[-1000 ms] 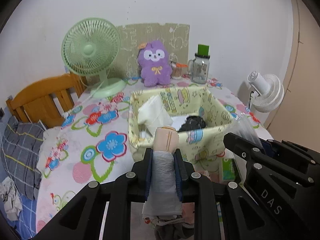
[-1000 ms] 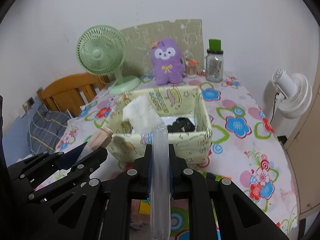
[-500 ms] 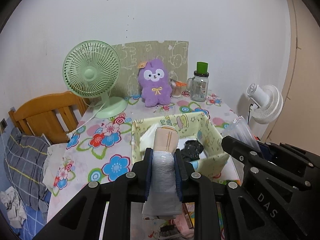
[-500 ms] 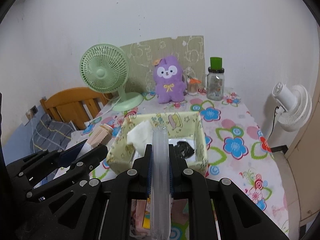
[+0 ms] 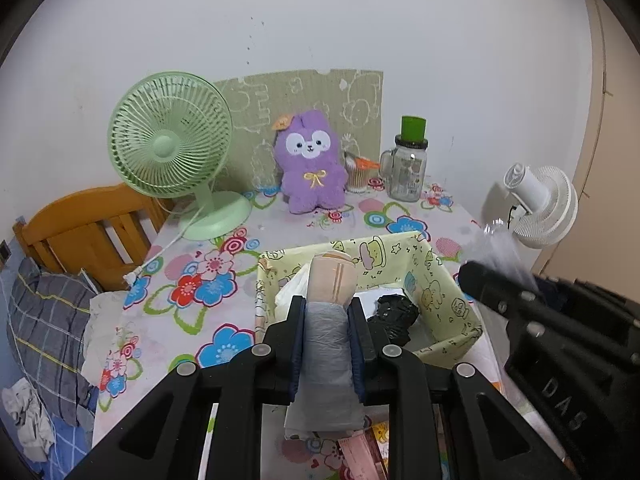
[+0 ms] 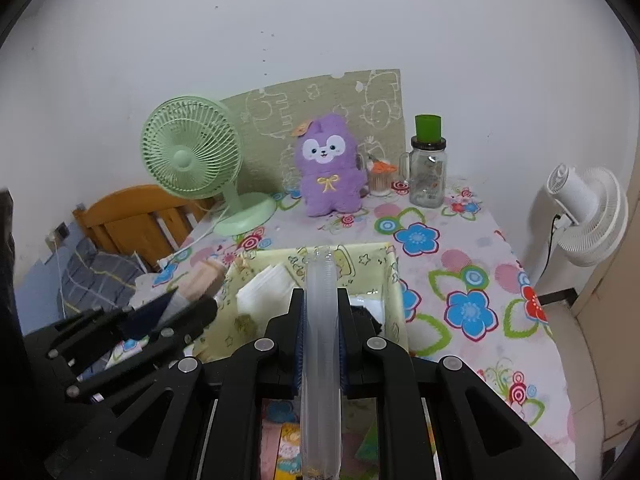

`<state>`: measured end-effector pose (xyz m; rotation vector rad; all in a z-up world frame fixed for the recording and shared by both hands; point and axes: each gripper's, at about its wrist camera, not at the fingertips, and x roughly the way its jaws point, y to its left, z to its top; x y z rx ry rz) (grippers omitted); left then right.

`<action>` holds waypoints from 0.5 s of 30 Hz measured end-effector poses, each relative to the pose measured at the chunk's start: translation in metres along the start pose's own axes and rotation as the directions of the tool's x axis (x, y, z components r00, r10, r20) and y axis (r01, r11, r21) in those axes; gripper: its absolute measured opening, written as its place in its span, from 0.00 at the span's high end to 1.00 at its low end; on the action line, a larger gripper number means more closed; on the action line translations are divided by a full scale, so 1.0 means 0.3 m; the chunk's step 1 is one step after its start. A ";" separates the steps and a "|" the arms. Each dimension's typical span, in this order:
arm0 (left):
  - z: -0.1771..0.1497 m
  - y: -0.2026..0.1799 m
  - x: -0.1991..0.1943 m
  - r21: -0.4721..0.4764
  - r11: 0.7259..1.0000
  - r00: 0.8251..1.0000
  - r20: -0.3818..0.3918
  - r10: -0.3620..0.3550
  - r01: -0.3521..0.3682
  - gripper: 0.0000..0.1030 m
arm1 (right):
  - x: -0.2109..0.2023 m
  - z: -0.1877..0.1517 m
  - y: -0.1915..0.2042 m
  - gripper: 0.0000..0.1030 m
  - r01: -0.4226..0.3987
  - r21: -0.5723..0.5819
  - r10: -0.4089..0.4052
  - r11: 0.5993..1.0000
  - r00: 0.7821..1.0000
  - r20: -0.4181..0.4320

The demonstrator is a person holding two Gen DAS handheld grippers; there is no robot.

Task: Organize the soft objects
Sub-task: 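Carry the tube and beige roll into the yellow box with both tools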

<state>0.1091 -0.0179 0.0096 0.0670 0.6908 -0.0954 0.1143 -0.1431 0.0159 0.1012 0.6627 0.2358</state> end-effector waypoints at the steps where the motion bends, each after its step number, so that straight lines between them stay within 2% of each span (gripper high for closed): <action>1: 0.003 -0.001 0.012 0.001 1.000 1.000 -0.006 -0.001 0.001 0.82 | 0.013 0.006 -0.006 0.84 -0.003 0.004 0.003 1.000 1.000 -0.004; 15: 0.039 0.001 0.205 -0.014 1.000 0.996 -0.090 0.002 -0.003 0.79 | 0.198 0.065 -0.039 0.84 -0.008 0.023 0.009 1.000 0.998 -0.056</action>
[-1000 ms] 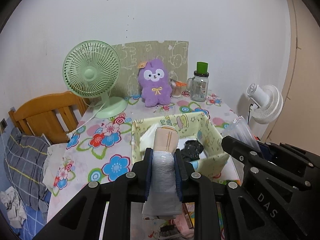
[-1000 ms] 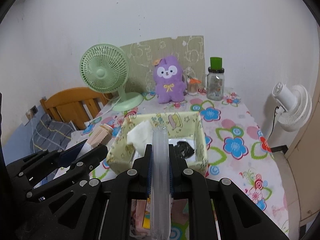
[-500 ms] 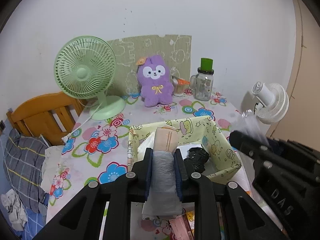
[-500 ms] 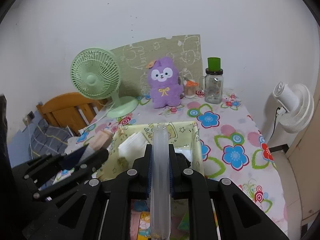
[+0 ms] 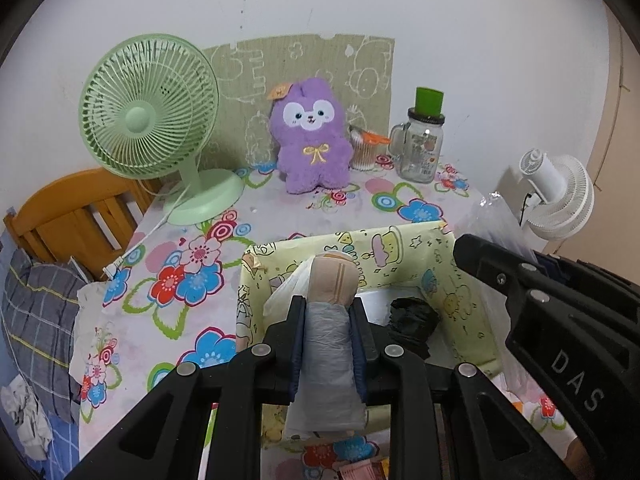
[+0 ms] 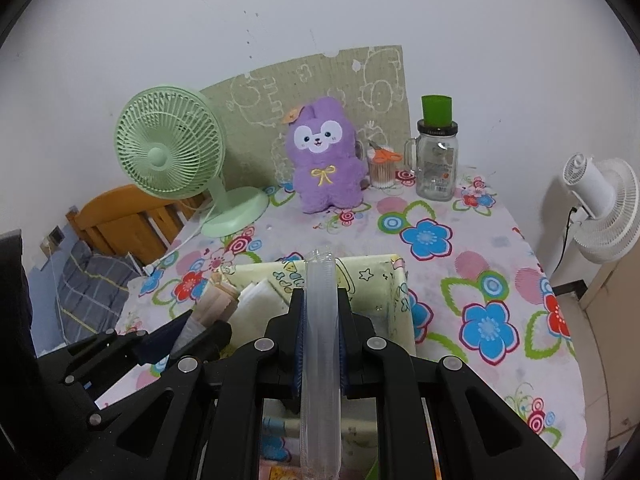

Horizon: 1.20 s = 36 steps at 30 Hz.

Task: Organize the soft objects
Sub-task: 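Carry the tube and beige roll into the yellow box with both tools, then open both tools to release the items and withdraw from the box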

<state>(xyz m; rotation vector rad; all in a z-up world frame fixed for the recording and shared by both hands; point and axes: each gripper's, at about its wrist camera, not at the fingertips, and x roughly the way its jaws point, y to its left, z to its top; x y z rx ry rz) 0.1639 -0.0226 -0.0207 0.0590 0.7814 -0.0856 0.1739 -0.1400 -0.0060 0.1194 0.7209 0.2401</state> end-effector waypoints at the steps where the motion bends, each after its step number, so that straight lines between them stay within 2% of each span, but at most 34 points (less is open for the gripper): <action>1: 0.001 0.000 0.011 -0.002 1.000 1.000 -0.005 0.002 -0.002 0.79 | 0.011 0.004 -0.003 0.84 -0.001 0.002 0.001 1.000 1.000 -0.004; 4: 0.003 0.000 0.047 -0.002 1.000 1.000 -0.024 0.013 -0.013 0.74 | 0.048 0.010 -0.014 0.84 0.000 0.006 0.000 1.000 1.000 -0.021; 7: 0.002 0.002 0.074 -0.005 1.000 0.999 -0.039 0.017 -0.017 0.53 | 0.085 0.010 -0.025 0.84 -0.005 0.016 0.006 1.000 0.999 -0.041; 9: 0.002 0.006 0.085 -0.012 1.000 0.999 -0.041 0.027 -0.028 0.31 | 0.106 0.010 -0.026 0.84 -0.010 0.016 0.011 1.000 0.998 -0.055; 11: -0.003 0.011 0.090 -0.021 0.999 0.999 -0.032 0.041 -0.042 0.25 | 0.126 0.010 -0.029 0.85 -0.011 0.014 0.012 1.000 0.997 -0.070; 15: -0.009 0.016 0.093 -0.024 0.999 0.998 -0.039 0.042 -0.043 0.20 | 0.148 0.005 -0.030 0.82 0.003 0.003 -0.003 1.000 0.996 -0.090; 16: -0.012 0.017 0.092 -0.023 0.999 0.998 -0.043 0.043 -0.044 0.19 | 0.151 0.003 -0.030 0.77 0.006 0.001 -0.006 1.000 0.995 -0.099; 18: -0.014 0.016 0.090 -0.021 0.999 0.998 -0.045 0.043 -0.044 0.16 | 0.154 0.001 -0.028 0.59 0.016 -0.004 -0.016 1.000 0.994 -0.111; 19: -0.017 0.016 0.085 -0.019 0.999 0.998 -0.045 0.043 -0.043 0.15 | 0.148 -0.003 -0.025 0.43 0.021 -0.011 -0.022 1.000 0.994 -0.108; 20: -0.019 0.015 0.080 -0.021 0.999 0.998 -0.043 0.042 -0.042 0.14 | 0.141 -0.005 -0.024 0.32 0.027 -0.016 -0.028 1.000 0.995 -0.097; 25: -0.031 0.018 0.047 -0.031 0.999 0.999 -0.034 0.036 -0.038 0.10 | 0.089 -0.017 -0.010 0.26 0.076 -0.057 -0.080 0.995 0.995 -0.065; 36: -0.082 0.004 -0.072 -0.043 0.999 1.000 0.006 0.017 -0.017 0.05 | -0.046 -0.065 0.006 0.19 0.090 -0.054 -0.091 0.995 0.996 -0.026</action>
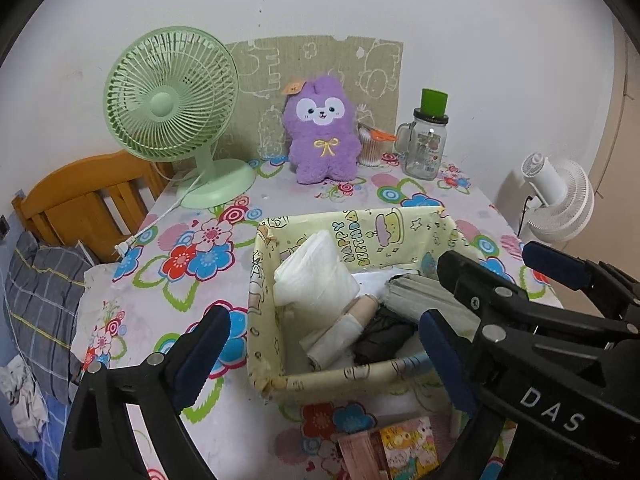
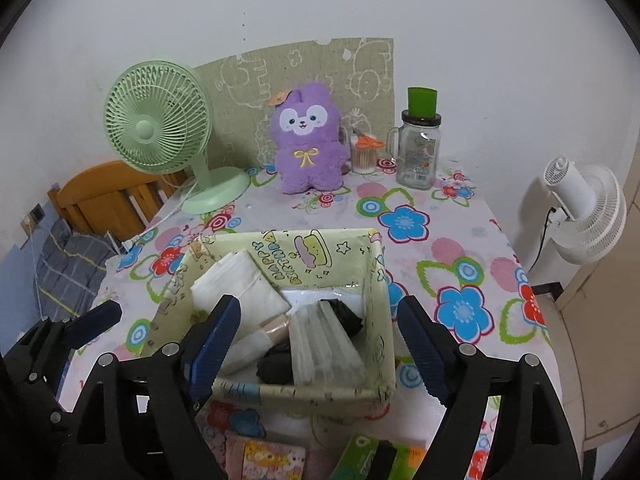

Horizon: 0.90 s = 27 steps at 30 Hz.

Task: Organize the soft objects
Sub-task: 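Open both tools to release the items and withdraw from the box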

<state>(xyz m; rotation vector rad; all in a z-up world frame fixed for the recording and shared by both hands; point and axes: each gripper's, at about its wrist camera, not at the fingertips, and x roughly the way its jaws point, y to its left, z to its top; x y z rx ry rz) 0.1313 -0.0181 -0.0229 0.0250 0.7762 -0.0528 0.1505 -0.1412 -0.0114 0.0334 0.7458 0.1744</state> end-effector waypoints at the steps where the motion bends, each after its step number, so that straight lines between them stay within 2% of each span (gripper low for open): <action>1: -0.004 -0.002 -0.016 0.001 1.000 1.000 0.007 -0.001 0.001 0.05 | -0.016 -0.006 0.005 0.18 0.004 -0.006 -0.004 1.000 1.000 0.005; 5: -0.019 -0.008 -0.061 0.004 1.000 1.000 0.027 -0.002 0.002 0.04 | -0.071 -0.025 0.013 0.13 0.009 -0.016 -0.009 1.000 0.999 0.032; 17: -0.065 -0.027 -0.176 0.015 1.000 0.997 0.074 -0.027 0.026 0.01 | -0.205 -0.072 0.013 0.11 0.035 -0.012 -0.033 0.999 0.996 0.086; 27: -0.099 -0.037 -0.208 0.014 0.999 0.996 0.079 -0.041 0.040 0.01 | -0.242 -0.103 0.014 0.10 0.046 -0.016 -0.045 0.999 0.995 0.092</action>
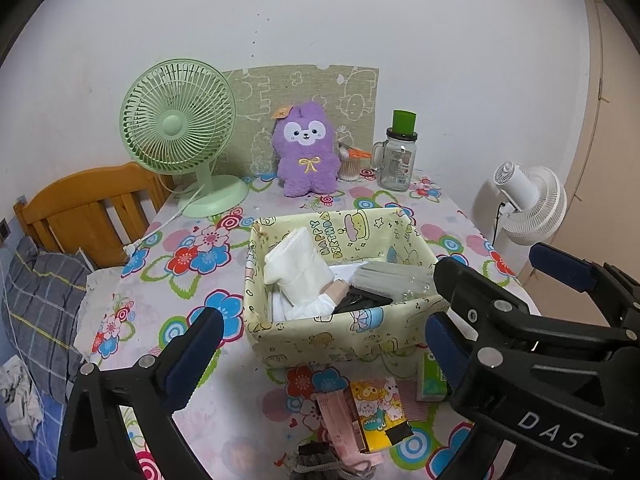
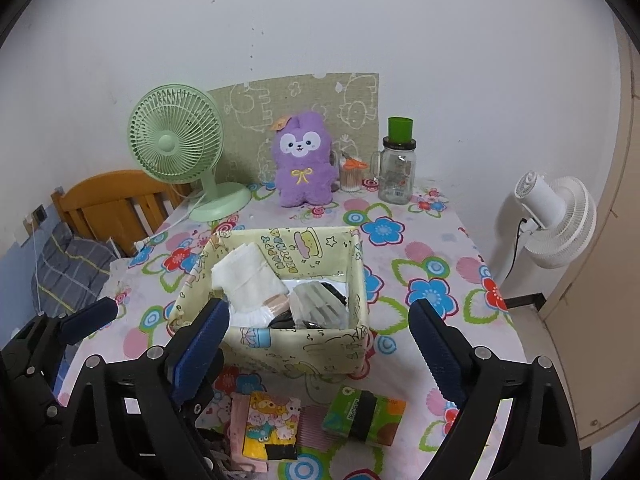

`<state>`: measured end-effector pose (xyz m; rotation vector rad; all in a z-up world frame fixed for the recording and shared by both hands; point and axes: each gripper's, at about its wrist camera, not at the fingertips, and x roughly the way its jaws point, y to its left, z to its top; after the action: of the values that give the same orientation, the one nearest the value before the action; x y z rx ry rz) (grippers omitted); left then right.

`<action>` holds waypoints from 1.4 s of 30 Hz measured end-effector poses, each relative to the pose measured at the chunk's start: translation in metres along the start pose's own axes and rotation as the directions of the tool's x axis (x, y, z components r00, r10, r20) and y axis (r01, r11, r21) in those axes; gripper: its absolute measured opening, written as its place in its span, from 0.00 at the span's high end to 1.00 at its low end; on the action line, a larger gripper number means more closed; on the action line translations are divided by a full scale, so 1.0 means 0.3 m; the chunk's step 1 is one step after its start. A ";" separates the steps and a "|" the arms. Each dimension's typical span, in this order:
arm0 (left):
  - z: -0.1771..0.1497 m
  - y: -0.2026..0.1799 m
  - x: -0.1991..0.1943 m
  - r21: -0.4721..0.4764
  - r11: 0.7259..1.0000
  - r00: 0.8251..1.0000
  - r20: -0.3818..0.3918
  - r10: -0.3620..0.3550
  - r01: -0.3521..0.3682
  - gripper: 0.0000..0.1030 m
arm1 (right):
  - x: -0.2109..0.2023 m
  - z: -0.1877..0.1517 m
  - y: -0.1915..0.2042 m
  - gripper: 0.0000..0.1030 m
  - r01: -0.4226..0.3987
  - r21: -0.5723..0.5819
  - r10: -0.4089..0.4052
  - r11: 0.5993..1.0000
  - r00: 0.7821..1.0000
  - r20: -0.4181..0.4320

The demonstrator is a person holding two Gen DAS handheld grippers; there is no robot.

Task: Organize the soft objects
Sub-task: 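Open both tools to release the items and withdraw from the box, then grasp the cartoon-printed yellow pack with the right tool while the left grasps the grey pouch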

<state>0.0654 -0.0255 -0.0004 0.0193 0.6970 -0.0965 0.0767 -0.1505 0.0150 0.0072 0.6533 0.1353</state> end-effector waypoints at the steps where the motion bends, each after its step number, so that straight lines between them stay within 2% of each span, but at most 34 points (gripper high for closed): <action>1: -0.001 -0.001 -0.002 0.003 1.000 1.000 0.001 0.000 0.000 0.01 | -0.004 -0.002 0.000 0.09 0.002 0.000 -0.002 1.000 1.000 0.001; 10: -0.053 -0.002 0.003 0.010 1.000 1.000 -0.007 -0.003 0.003 0.00 | -0.005 -0.053 -0.021 0.09 0.018 0.012 -0.018 1.000 1.000 -0.008; 21: -0.161 0.015 0.043 0.003 1.000 0.999 -0.035 0.023 -0.023 0.00 | 0.065 -0.154 -0.022 0.09 -0.019 0.037 0.021 0.999 0.999 -0.048; 29: -0.224 0.047 0.074 -0.036 0.998 0.998 -0.052 0.044 -0.046 0.00 | 0.102 -0.214 -0.019 0.09 -0.015 0.011 0.015 1.000 0.998 -0.060; 42: -0.308 0.035 0.109 0.019 0.999 0.995 -0.084 0.048 -0.046 0.00 | 0.156 -0.299 -0.049 0.09 -0.007 0.037 0.011 0.999 0.995 -0.099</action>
<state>0.0320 -0.0132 -0.0924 0.0568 0.7793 -0.0568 0.0608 -0.1623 -0.0853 0.0387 0.7547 0.1332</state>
